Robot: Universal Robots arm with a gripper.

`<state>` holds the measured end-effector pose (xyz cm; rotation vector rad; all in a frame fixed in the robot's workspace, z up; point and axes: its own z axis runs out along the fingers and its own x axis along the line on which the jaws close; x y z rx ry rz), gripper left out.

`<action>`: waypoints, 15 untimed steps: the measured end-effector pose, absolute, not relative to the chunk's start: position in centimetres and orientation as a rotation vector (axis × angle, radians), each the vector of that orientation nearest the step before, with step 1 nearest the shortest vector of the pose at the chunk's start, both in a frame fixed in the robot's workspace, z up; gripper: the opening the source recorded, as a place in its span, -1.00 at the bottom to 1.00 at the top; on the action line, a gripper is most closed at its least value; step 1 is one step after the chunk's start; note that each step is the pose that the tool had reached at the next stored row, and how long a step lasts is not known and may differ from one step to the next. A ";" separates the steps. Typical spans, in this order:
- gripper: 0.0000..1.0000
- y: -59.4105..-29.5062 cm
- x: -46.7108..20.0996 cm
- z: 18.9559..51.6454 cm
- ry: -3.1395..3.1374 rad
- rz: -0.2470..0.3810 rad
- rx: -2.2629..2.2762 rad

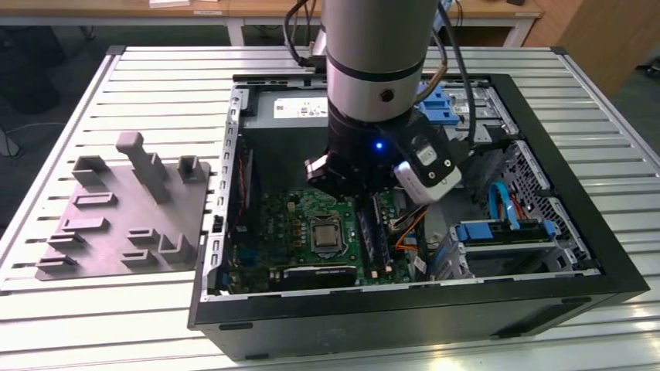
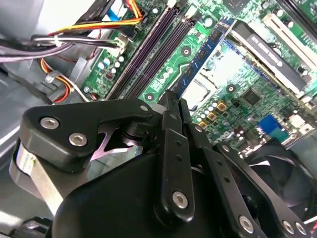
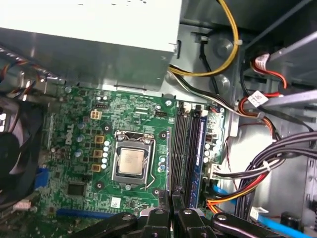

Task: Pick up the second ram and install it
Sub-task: 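Insert the second ram into the second slot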

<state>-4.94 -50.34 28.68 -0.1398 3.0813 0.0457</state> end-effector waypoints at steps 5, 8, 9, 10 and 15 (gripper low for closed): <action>-0.73 -50.3 -4.9 28.4 3.083 0.048 -0.053; -0.73 -50.3 -4.9 28.2 3.083 0.060 0.006; -0.73 -50.3 -4.9 28.2 3.082 0.063 0.026; -0.73 -50.3 -4.9 28.2 3.082 0.065 0.044; -0.73 -50.3 -4.9 27.9 3.080 0.065 0.094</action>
